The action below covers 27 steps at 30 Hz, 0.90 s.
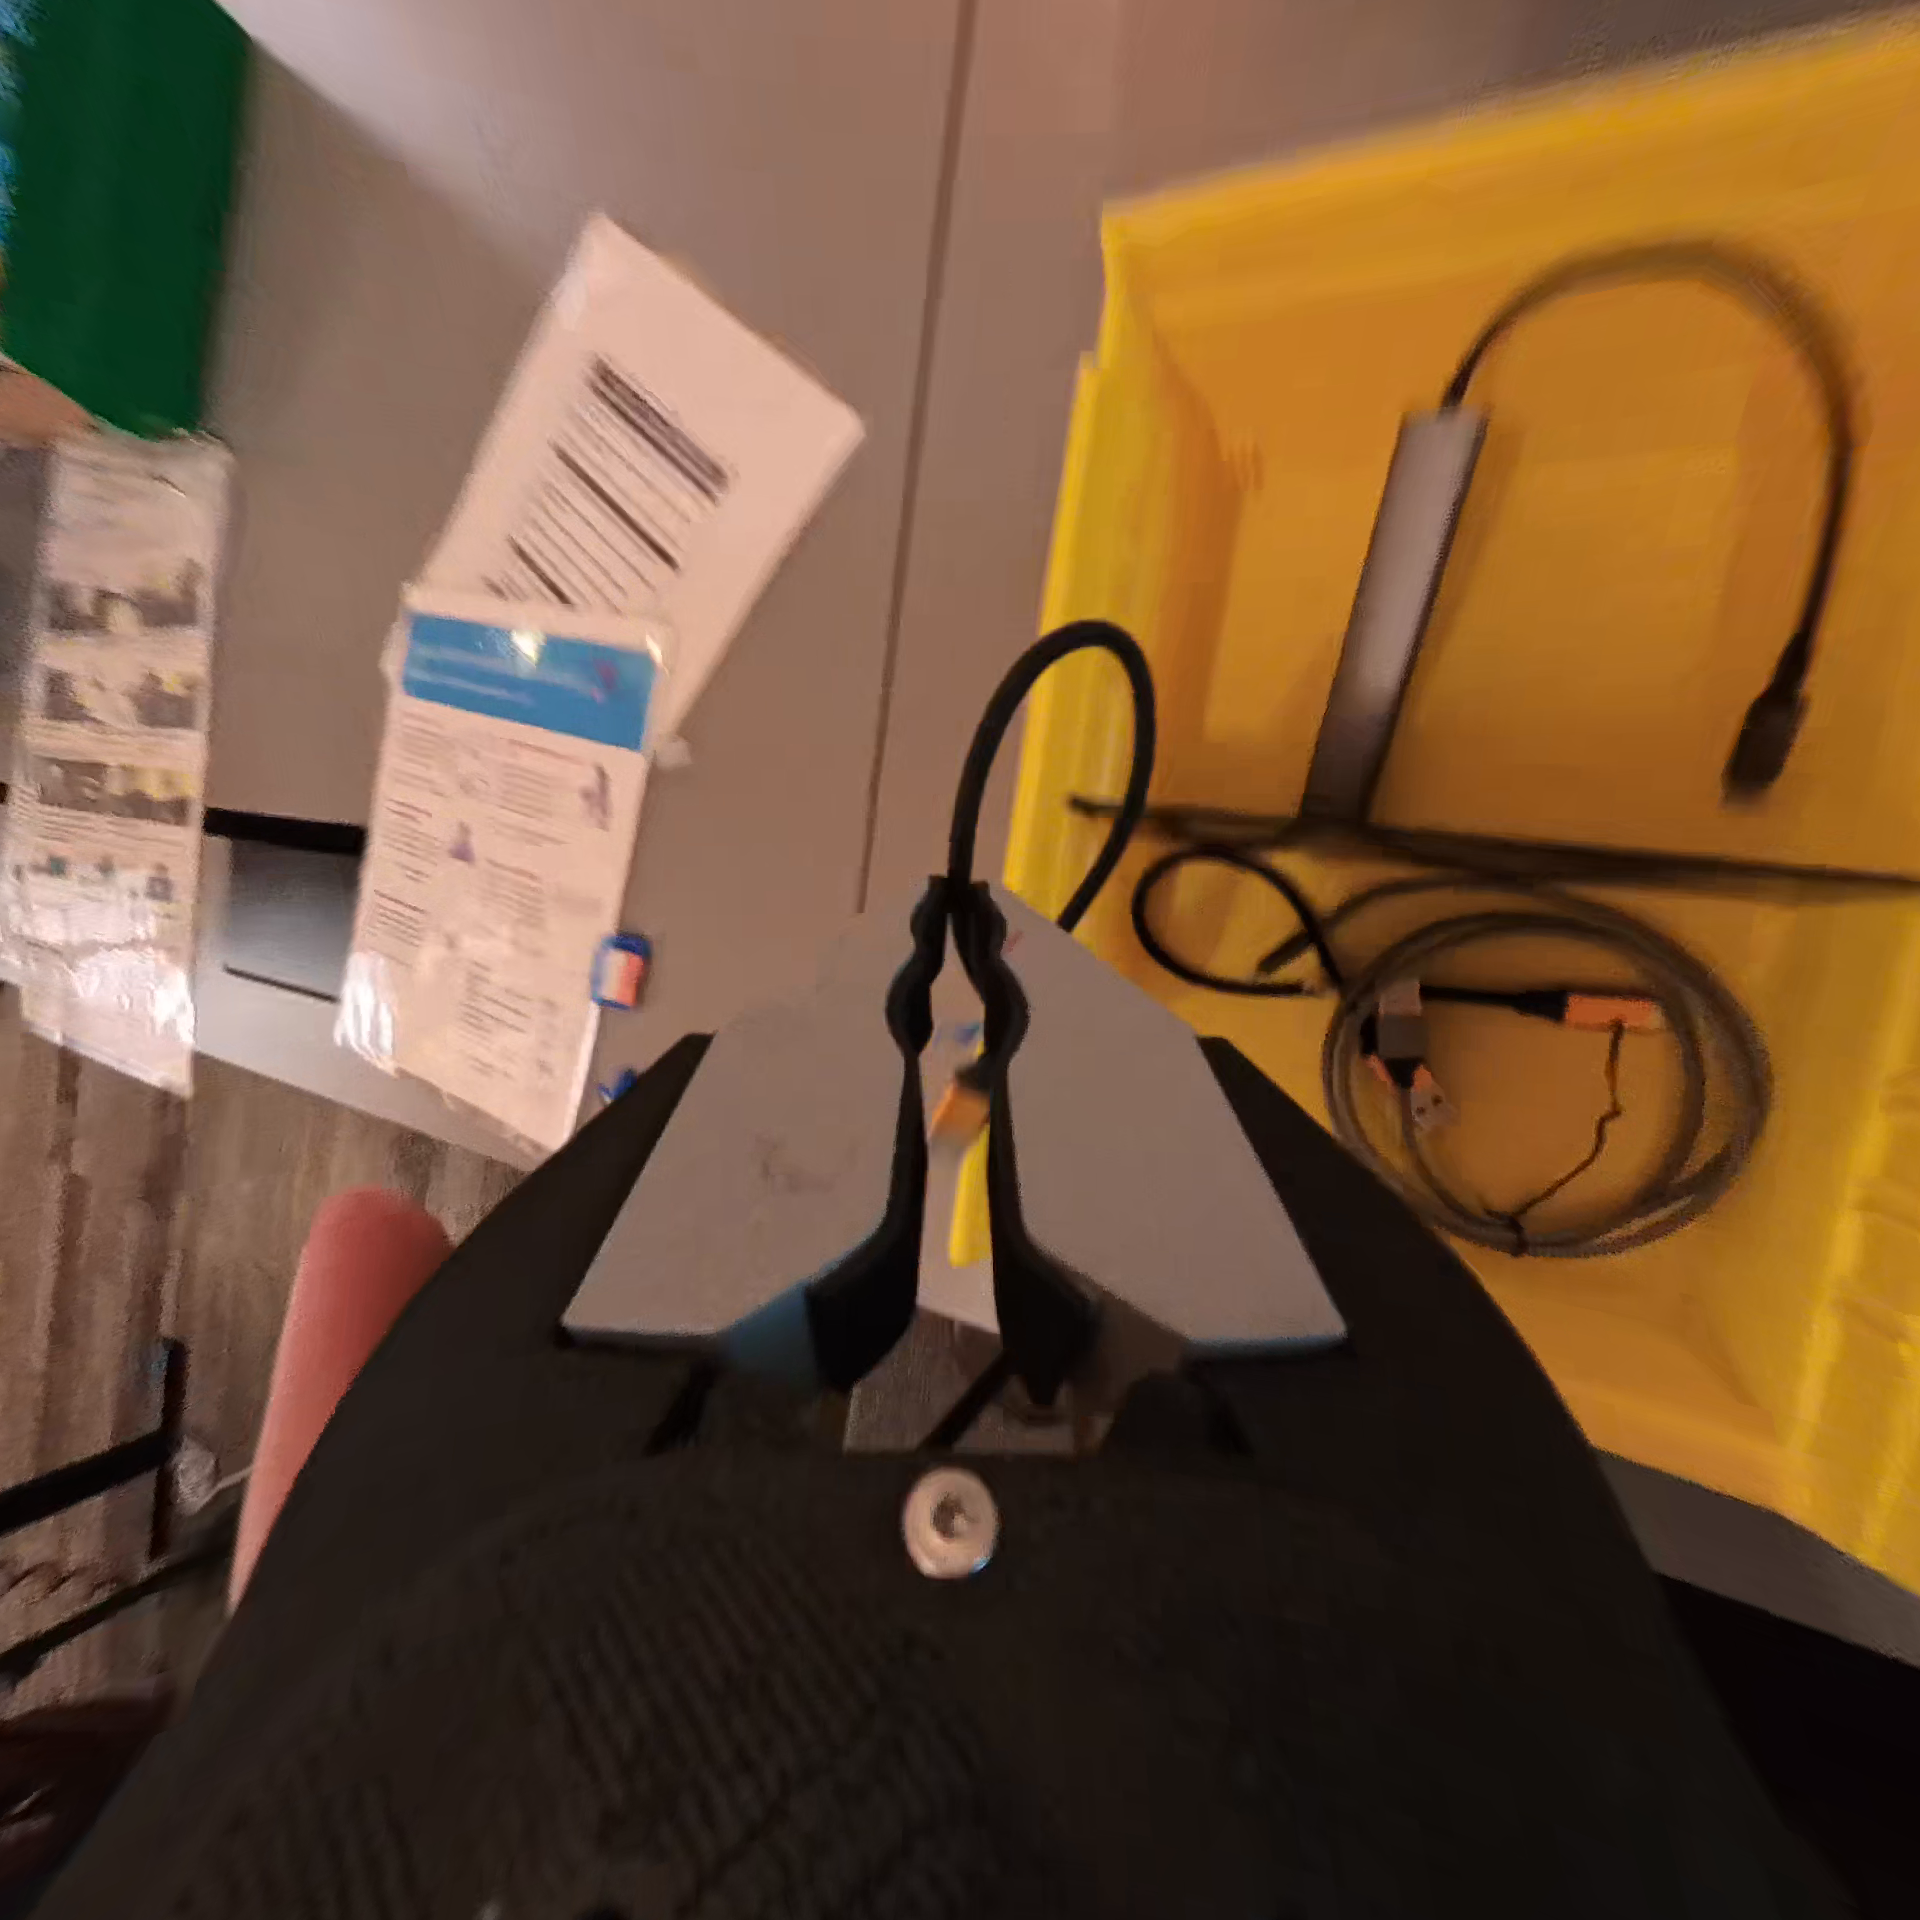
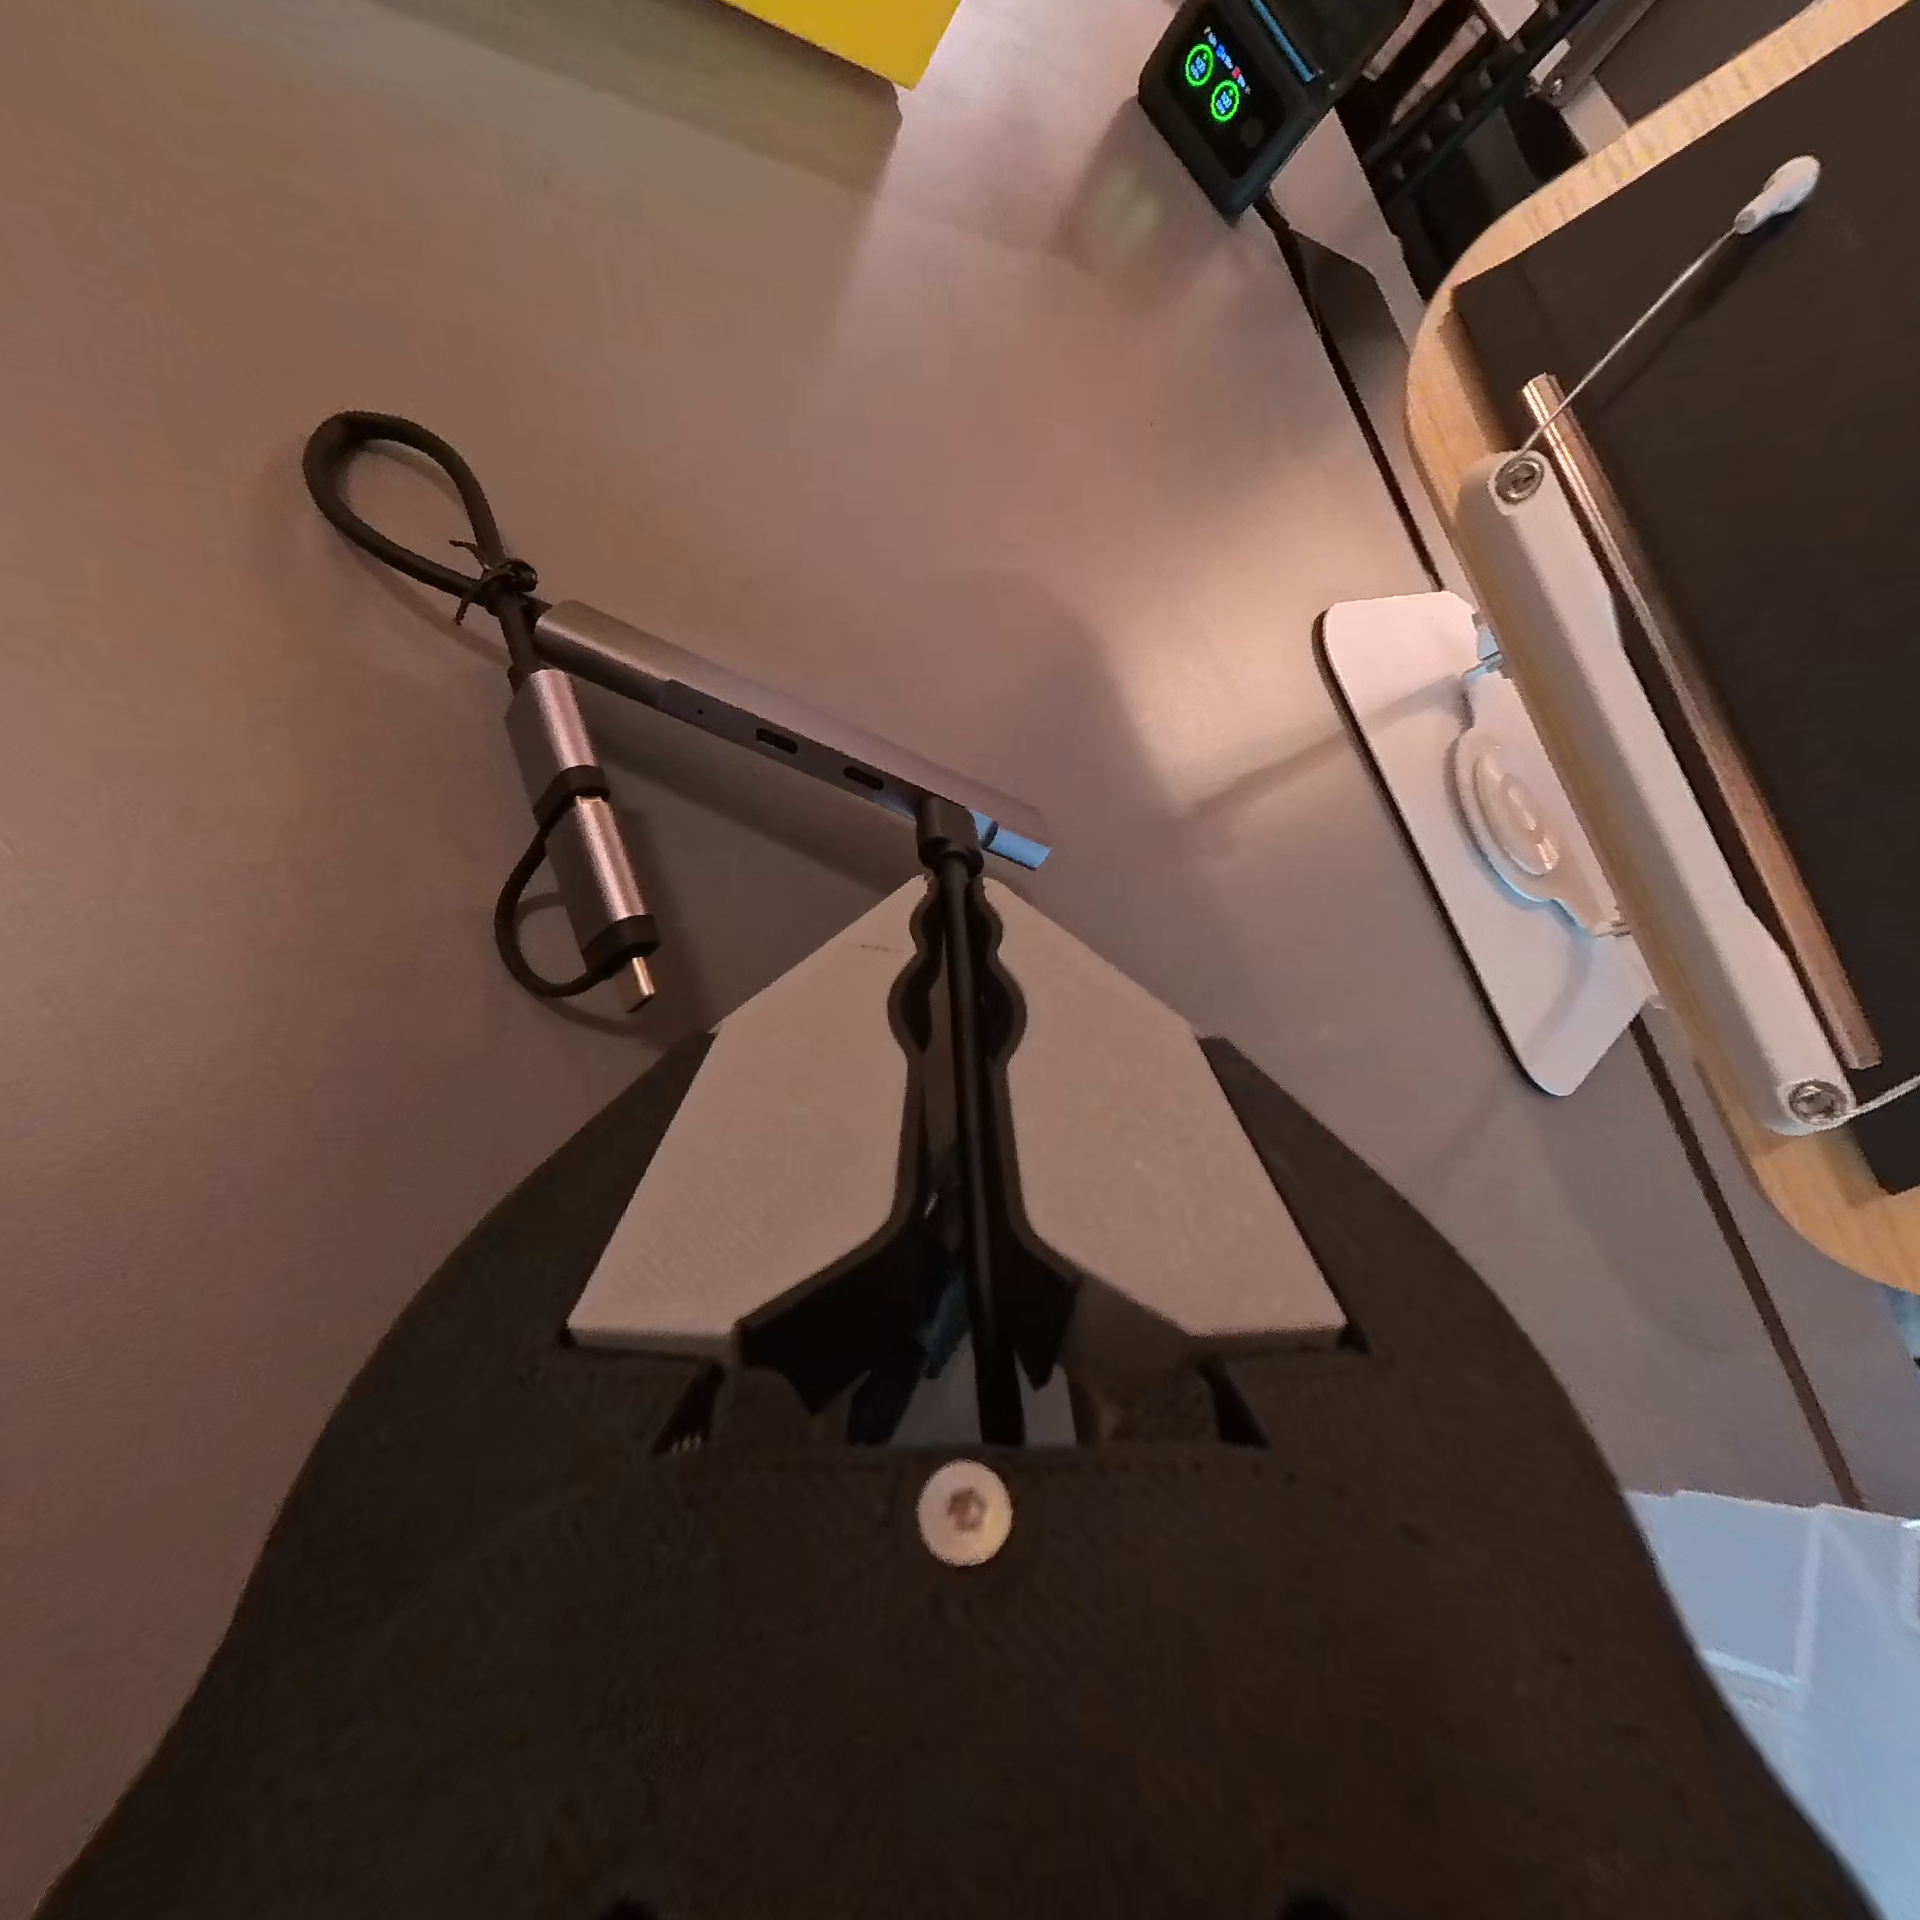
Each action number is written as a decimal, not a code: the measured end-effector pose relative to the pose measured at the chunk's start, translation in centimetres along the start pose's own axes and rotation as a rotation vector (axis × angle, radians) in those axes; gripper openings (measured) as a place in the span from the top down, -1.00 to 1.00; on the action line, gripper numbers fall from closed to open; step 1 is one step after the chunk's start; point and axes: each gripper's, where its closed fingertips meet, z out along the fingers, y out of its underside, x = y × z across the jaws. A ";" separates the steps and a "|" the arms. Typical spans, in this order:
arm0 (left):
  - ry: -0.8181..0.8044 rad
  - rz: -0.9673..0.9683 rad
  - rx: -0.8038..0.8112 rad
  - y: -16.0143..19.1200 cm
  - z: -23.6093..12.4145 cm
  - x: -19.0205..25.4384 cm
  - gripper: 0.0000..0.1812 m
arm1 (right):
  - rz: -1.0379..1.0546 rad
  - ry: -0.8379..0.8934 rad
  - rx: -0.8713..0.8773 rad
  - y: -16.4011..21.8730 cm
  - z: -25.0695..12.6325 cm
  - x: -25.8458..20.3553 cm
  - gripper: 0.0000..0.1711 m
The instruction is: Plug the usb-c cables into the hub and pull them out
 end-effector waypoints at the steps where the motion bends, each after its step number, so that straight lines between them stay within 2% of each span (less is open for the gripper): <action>1: 0.010 -0.030 0.064 -1.6 -1.7 -0.6 0.98 | 0.017 -0.011 0.003 0.0 0.0 0.0 0.99; 4: 0.084 -0.086 0.227 -5.6 -6.8 -1.0 0.98 | 0.078 -0.047 0.024 -0.1 -0.1 0.0 0.97; 6: 0.149 -0.066 0.301 -7.3 -9.8 0.4 0.98 | 0.127 -0.067 0.049 -0.3 -0.3 0.3 0.90; 8: 0.231 -0.006 0.360 -8.2 -12.5 3.5 0.98 | 0.172 -0.064 0.099 -0.9 -0.9 0.9 0.77; 11: 0.334 0.145 0.405 -8.2 -15.2 10.1 0.98 | 0.221 -0.032 0.246 -2.9 -2.7 2.3 0.68; 14: 0.528 0.312 0.385 -6.4 -16.2 19.3 0.98 | 0.292 -0.046 0.372 -4.2 -4.3 3.2 0.69; 20: 0.827 0.517 0.405 -1.6 -13.6 36.6 0.98 | 0.474 -0.096 0.455 -3.9 -5.0 4.7 0.62; 23: 0.968 0.466 0.526 -2.7 -14.8 40.4 0.98 | 0.515 -0.117 0.493 -3.9 -5.3 5.0 0.50; 25: 1.164 0.368 0.611 -4.3 -17.3 41.8 0.97 | 0.527 -0.217 0.603 -5.4 -6.6 4.4 0.45; 27: 1.284 0.320 0.622 -5.3 -18.3 42.8 0.98 | 0.528 -0.343 0.725 -6.8 -8.4 3.4 0.44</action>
